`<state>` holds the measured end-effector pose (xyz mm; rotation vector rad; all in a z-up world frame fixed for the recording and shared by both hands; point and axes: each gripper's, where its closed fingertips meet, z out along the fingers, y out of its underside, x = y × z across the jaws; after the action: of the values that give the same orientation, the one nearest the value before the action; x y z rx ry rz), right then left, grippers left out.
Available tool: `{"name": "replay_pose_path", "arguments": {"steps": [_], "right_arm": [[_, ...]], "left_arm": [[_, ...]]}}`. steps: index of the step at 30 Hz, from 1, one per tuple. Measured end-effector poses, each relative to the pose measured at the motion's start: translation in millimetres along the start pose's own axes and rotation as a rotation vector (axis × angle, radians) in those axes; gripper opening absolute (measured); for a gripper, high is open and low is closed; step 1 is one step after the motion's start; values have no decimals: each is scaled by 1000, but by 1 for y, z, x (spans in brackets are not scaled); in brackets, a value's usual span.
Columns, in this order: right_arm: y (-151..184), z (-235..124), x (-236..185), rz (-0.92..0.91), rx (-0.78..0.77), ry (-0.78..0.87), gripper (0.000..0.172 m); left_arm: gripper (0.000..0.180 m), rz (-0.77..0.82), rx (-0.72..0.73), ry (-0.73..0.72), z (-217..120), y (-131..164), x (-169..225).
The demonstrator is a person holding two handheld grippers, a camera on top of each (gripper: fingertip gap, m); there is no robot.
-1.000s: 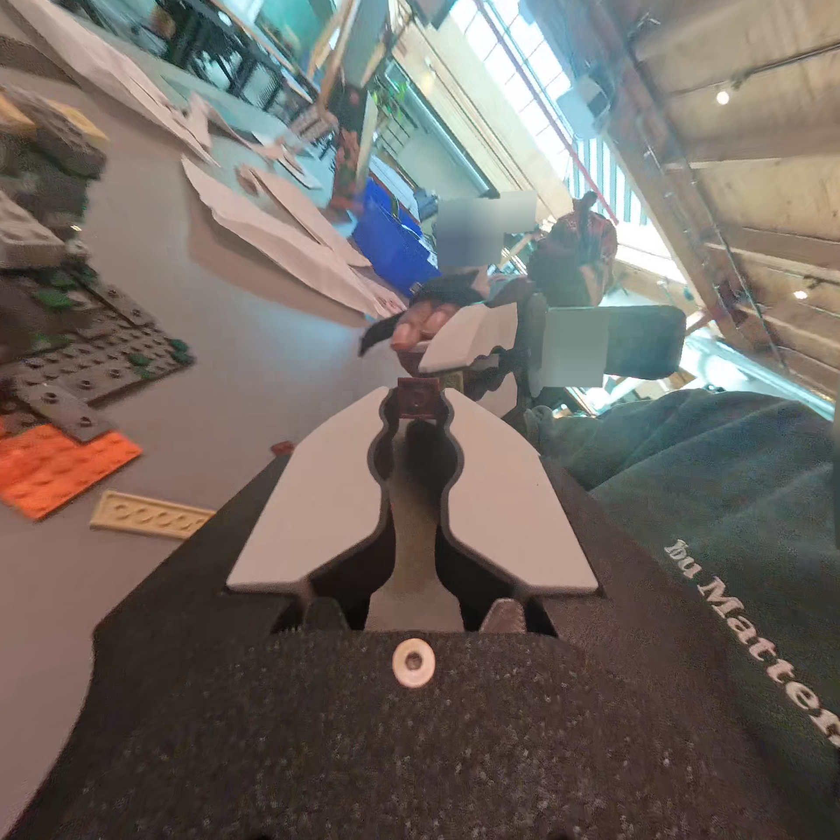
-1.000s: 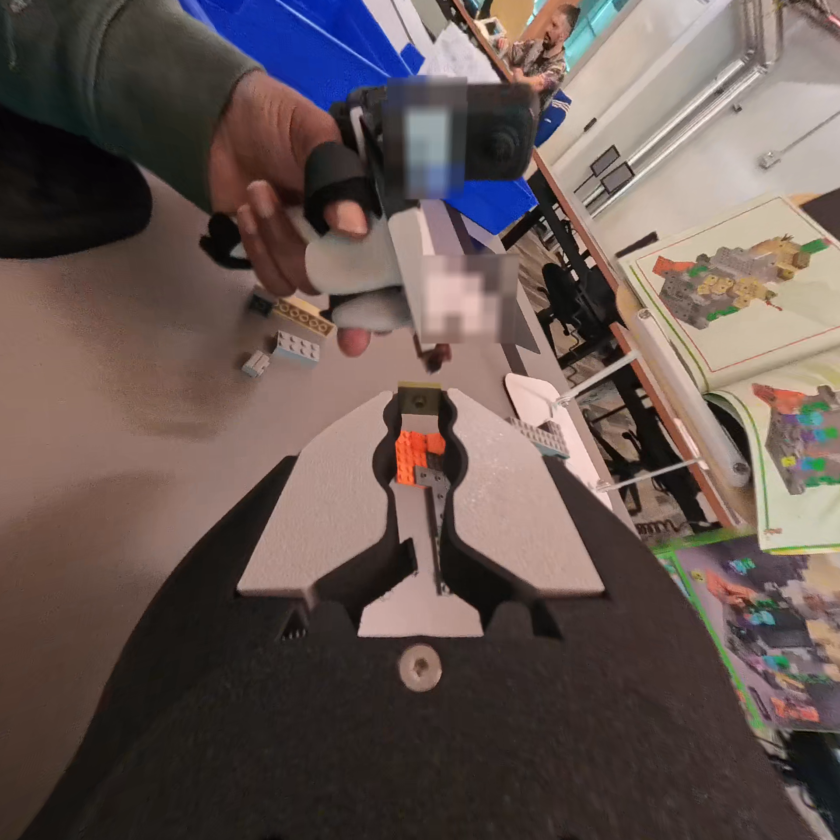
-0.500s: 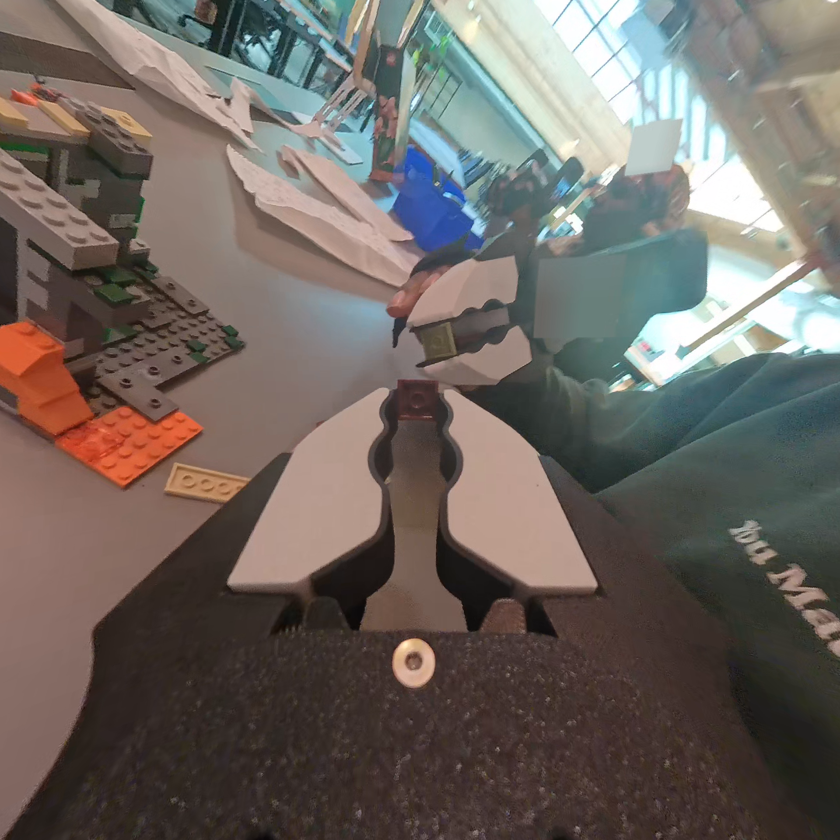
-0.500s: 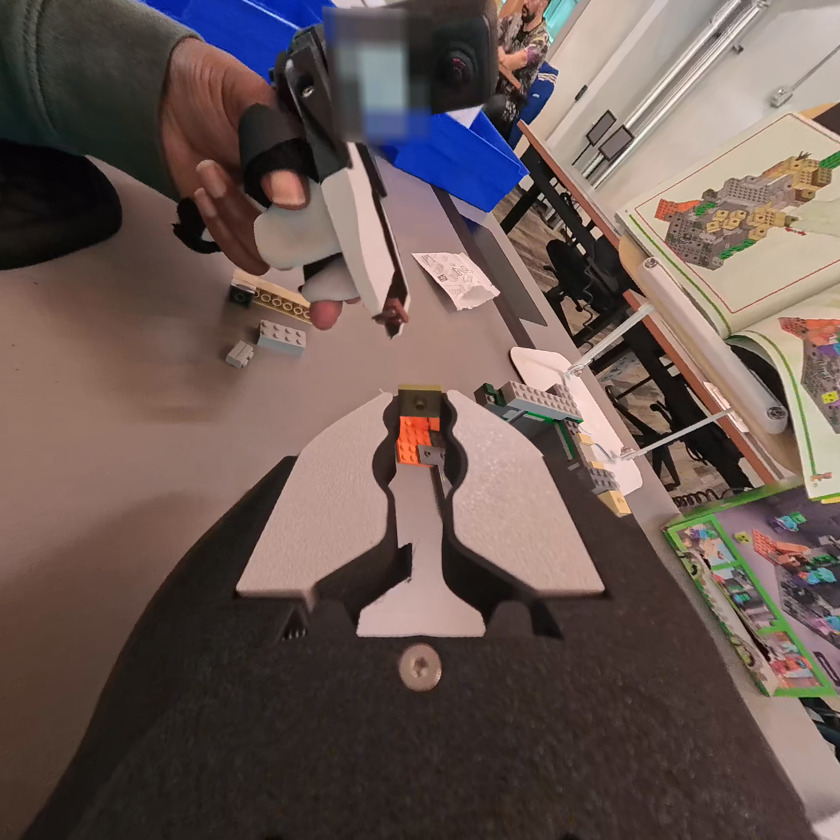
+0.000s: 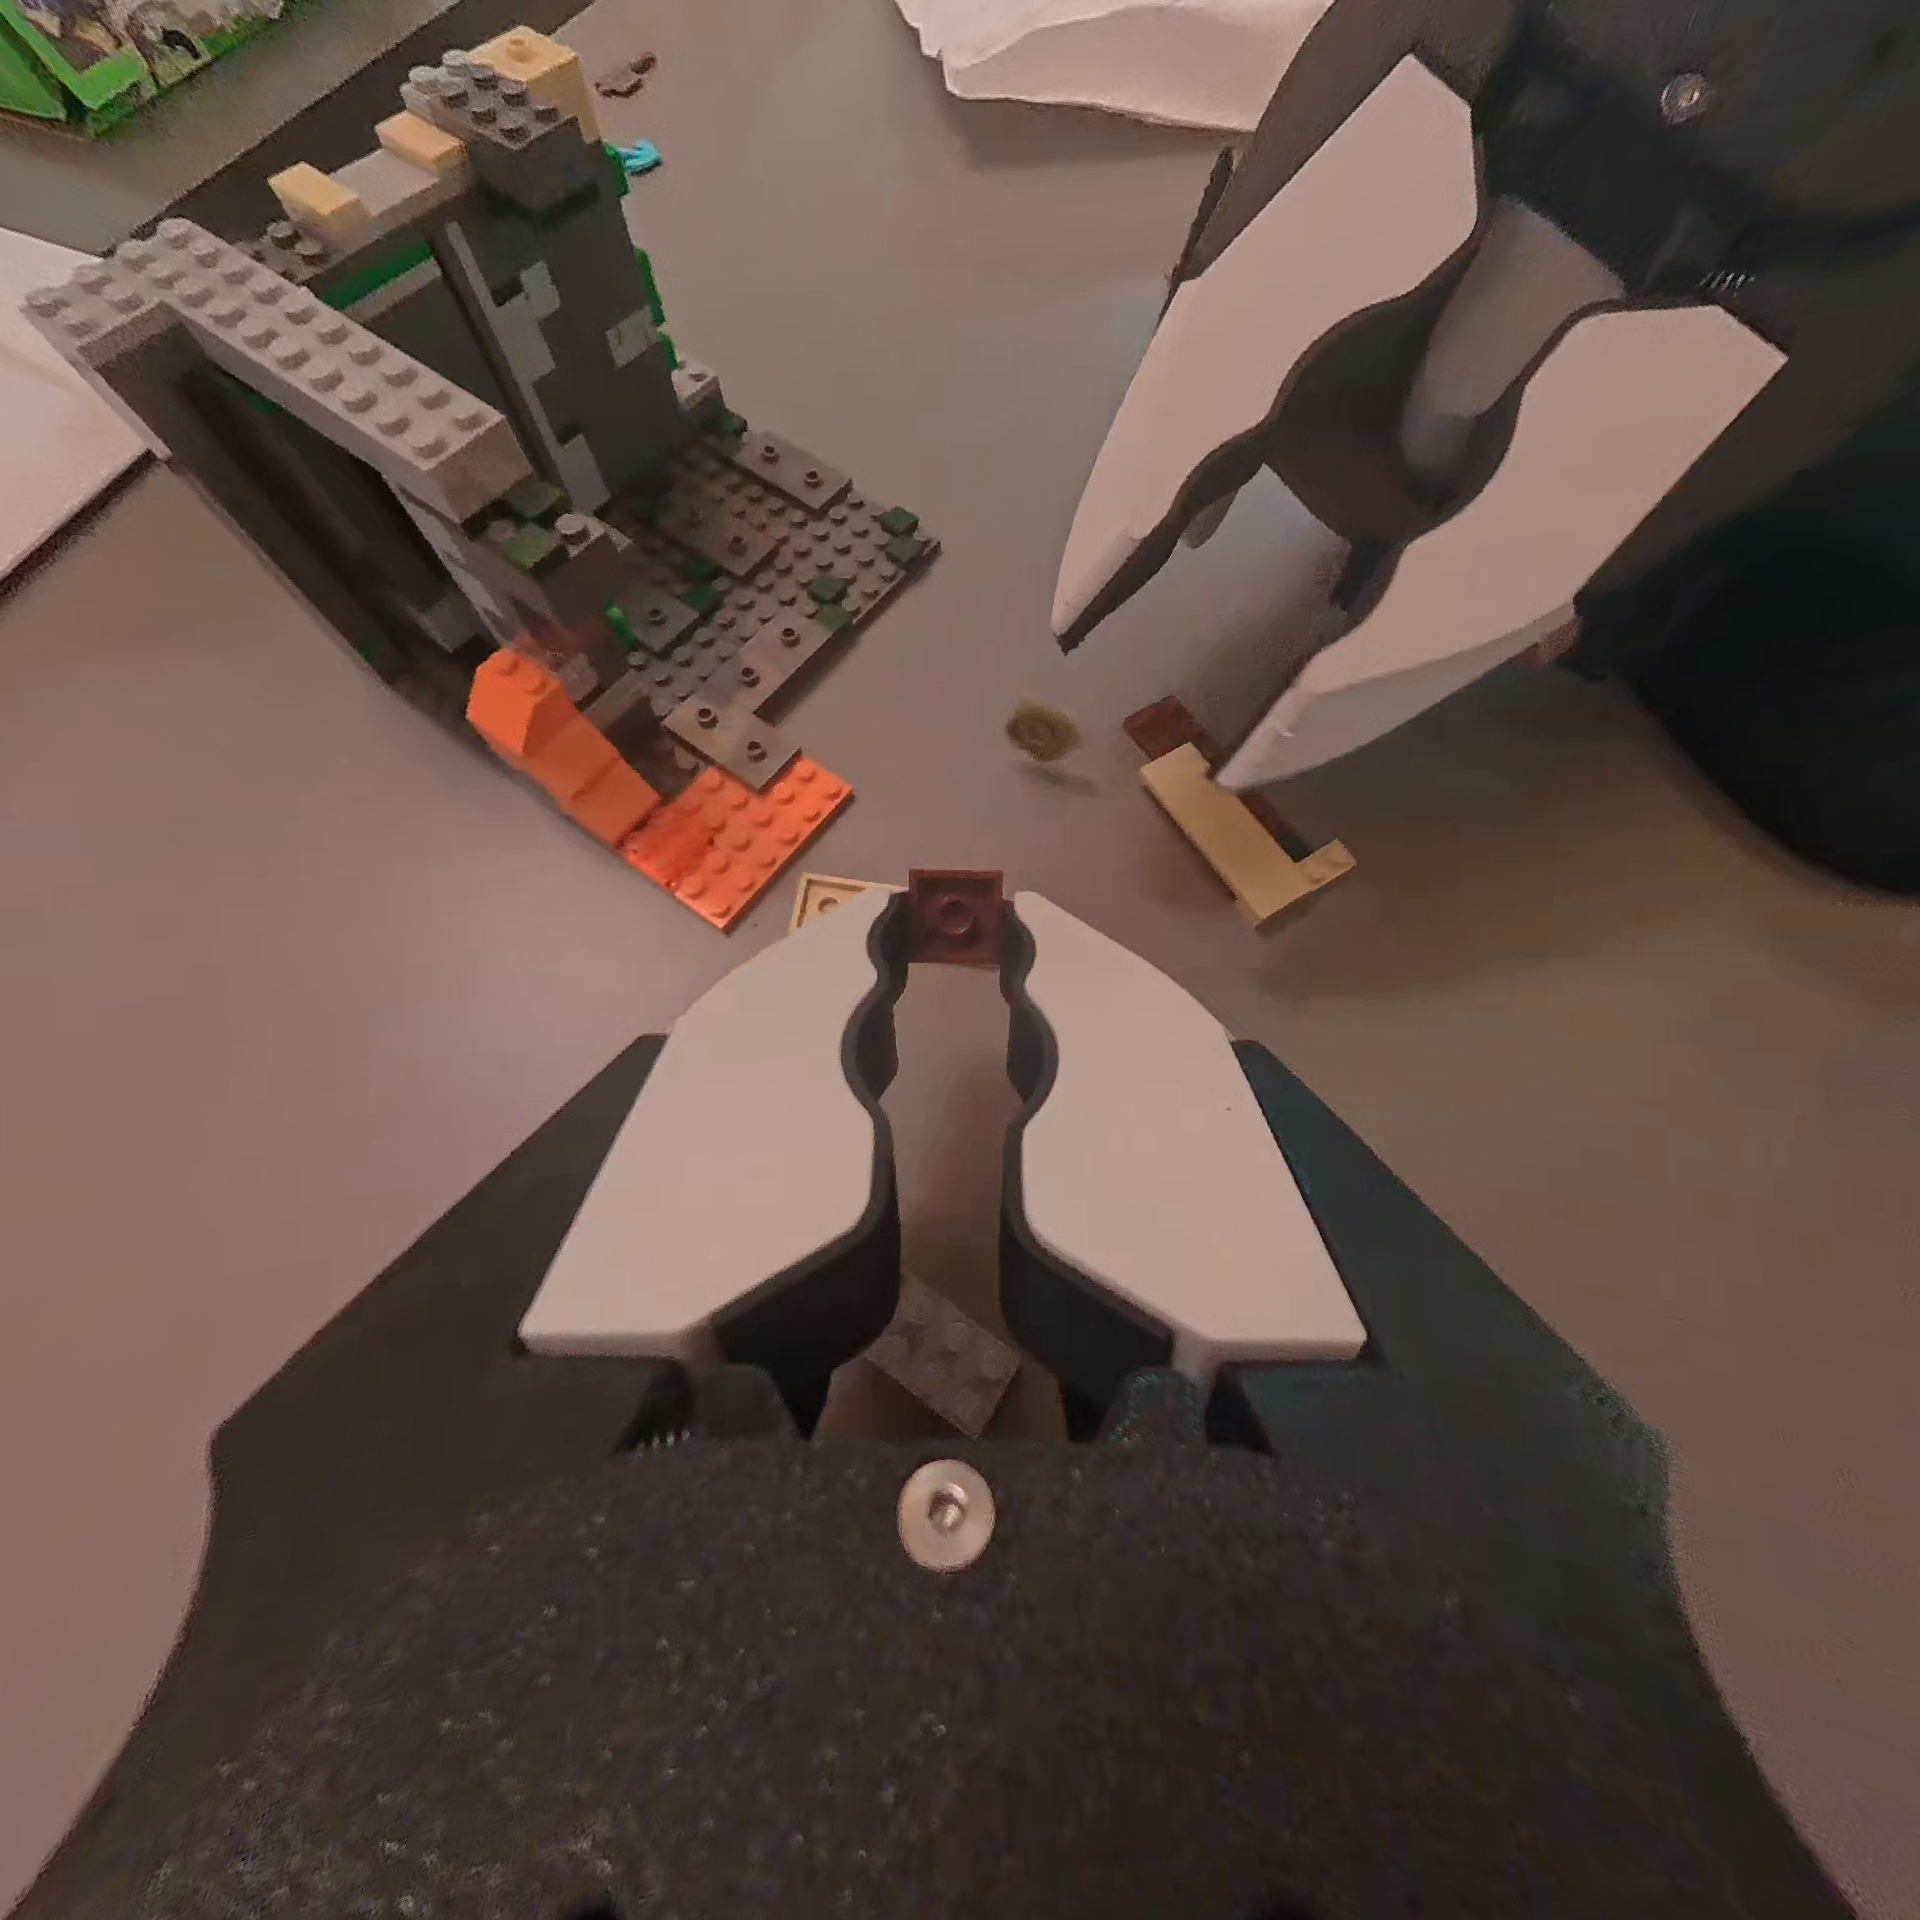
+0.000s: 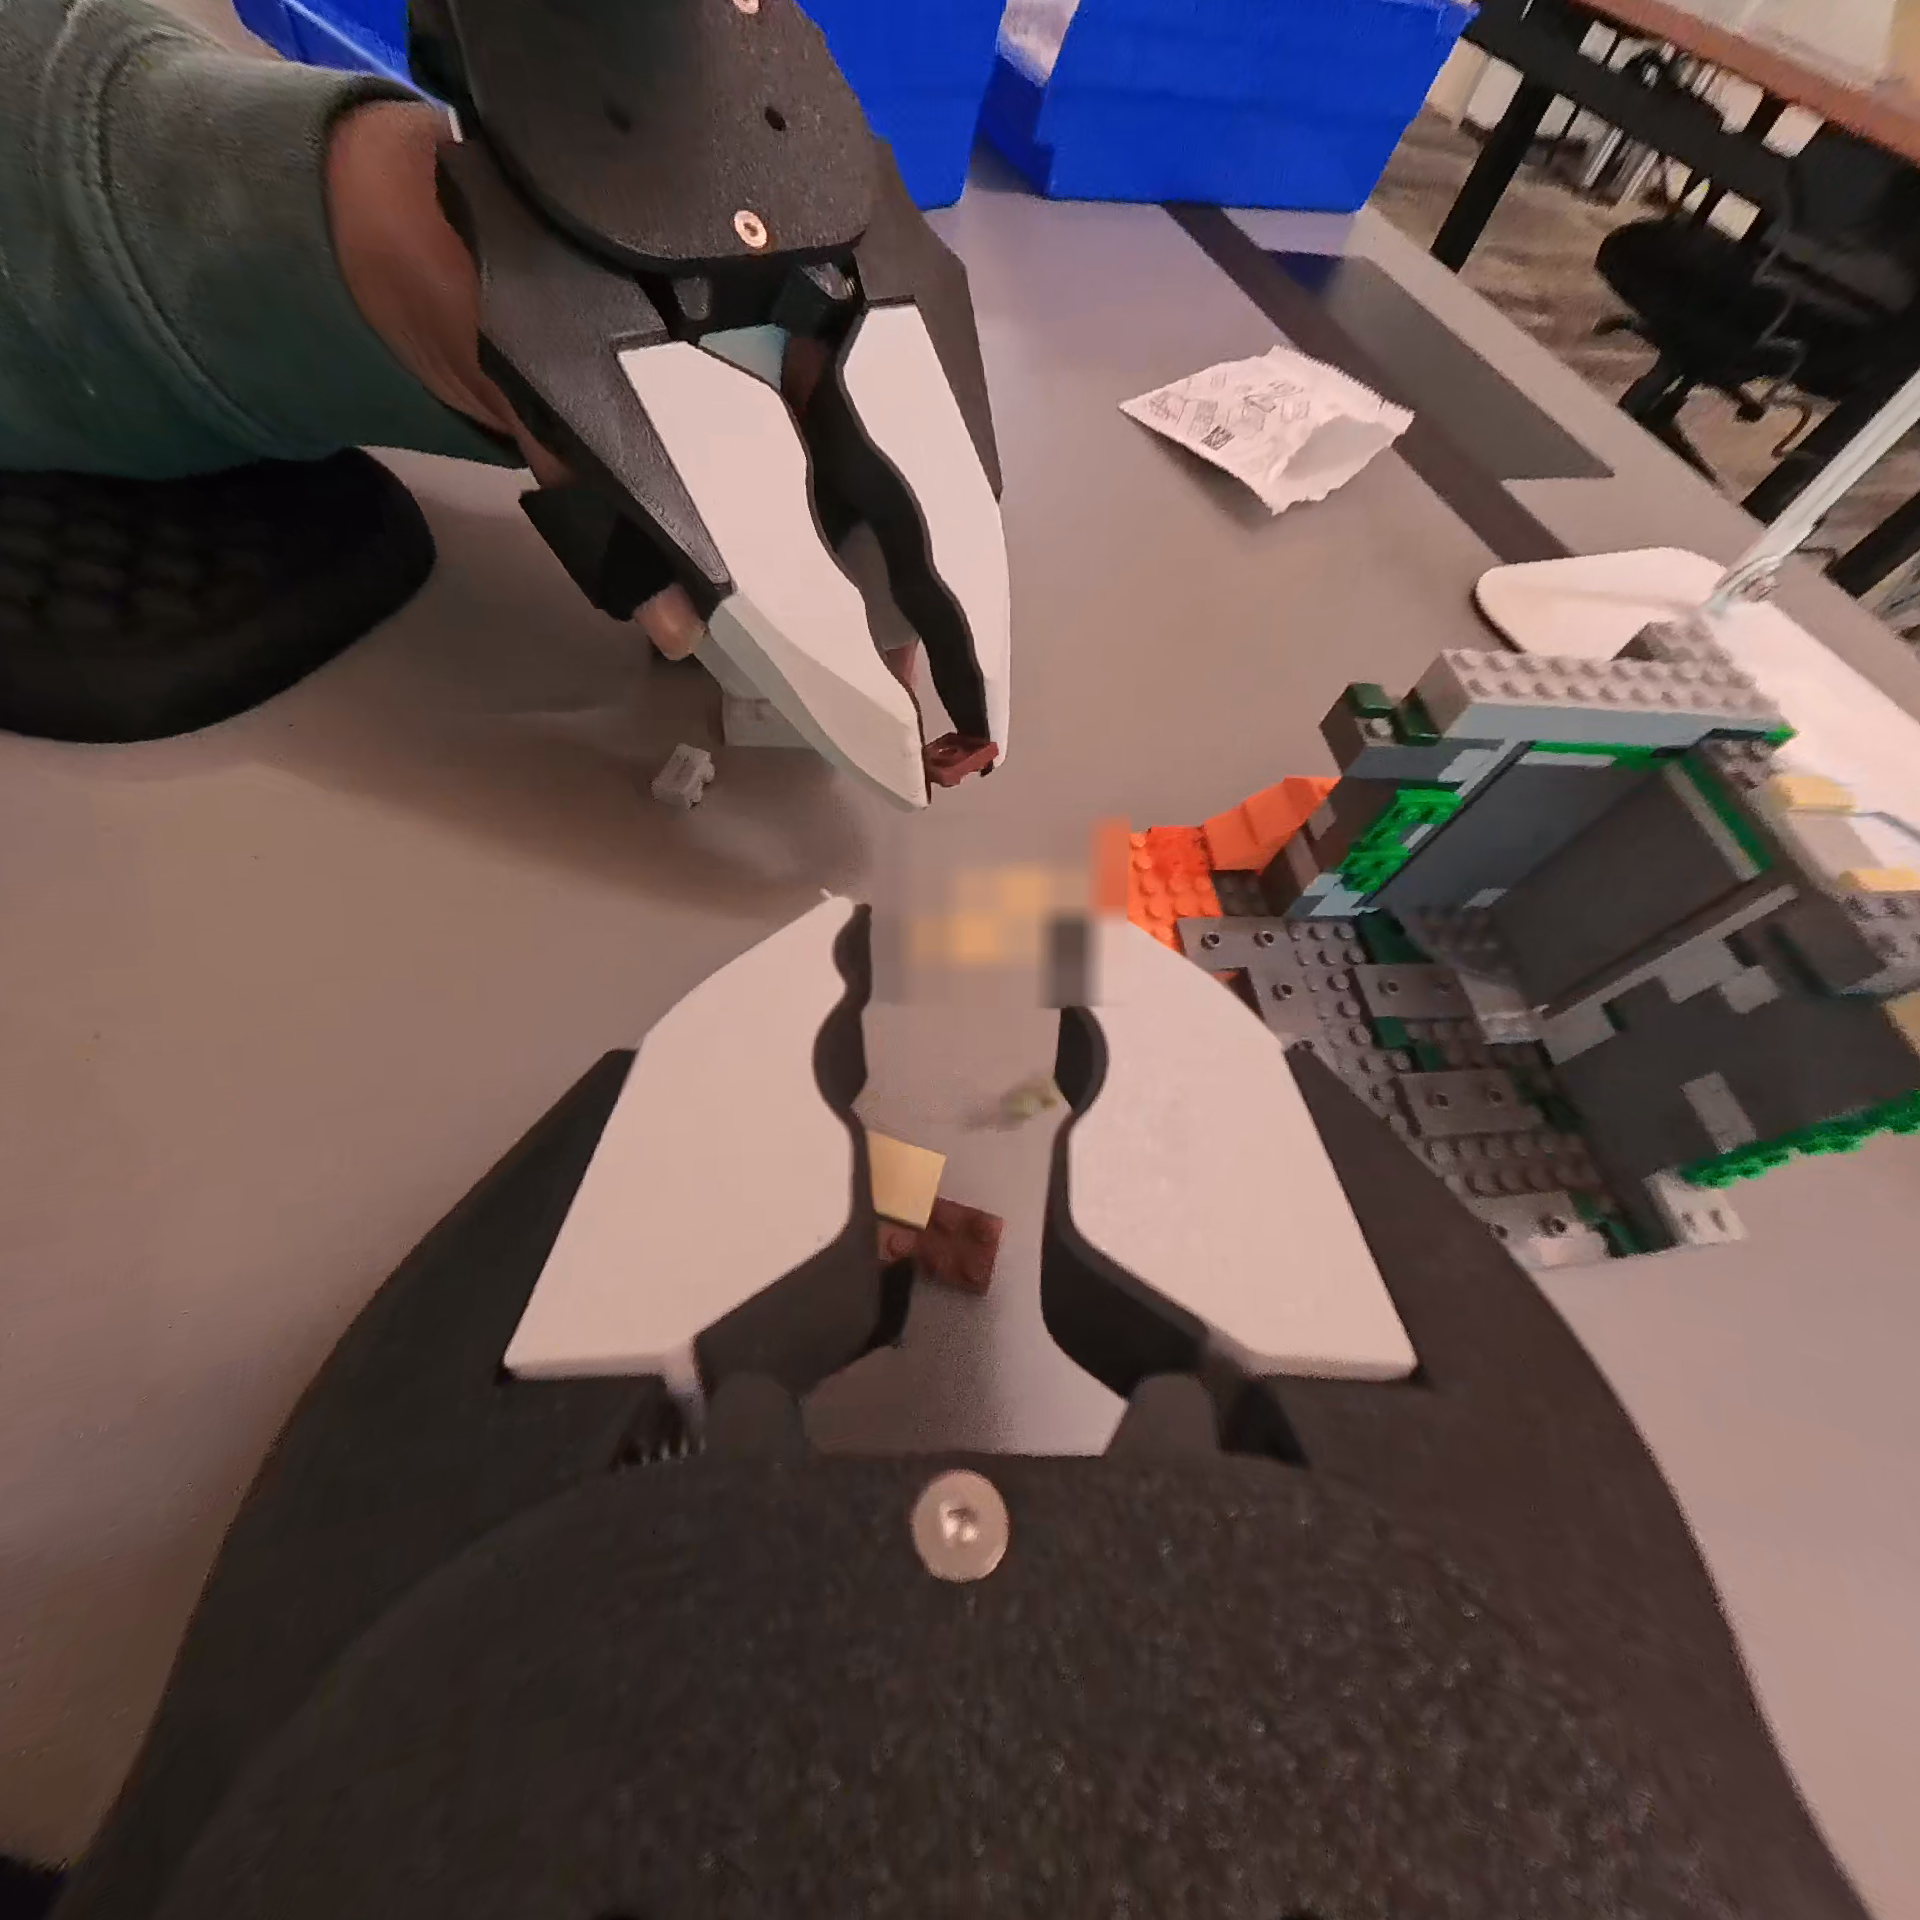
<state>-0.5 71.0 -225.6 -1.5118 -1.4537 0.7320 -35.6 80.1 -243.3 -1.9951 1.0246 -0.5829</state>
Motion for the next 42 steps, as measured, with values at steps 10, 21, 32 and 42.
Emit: {"name": "replay_pose_path", "arguments": {"steps": [10, 21, 32, 42], "right_arm": [[19, -4, 11, 30, -98, 11, 38], [67, -29, -9, -10, -392, -163, 37], [66, -14, -25, -62, -378, -228, 49], [58, -3, -43, -130, -353, -291, 32]], "left_arm": [[23, 67, -41, -74, 1, 7, -9], [28, 150, -73, 8, 18, 10, 23], [26, 232, -133, 73, 32, 19, 48], [23, 256, -138, 143, 26, 21, 56]]}}
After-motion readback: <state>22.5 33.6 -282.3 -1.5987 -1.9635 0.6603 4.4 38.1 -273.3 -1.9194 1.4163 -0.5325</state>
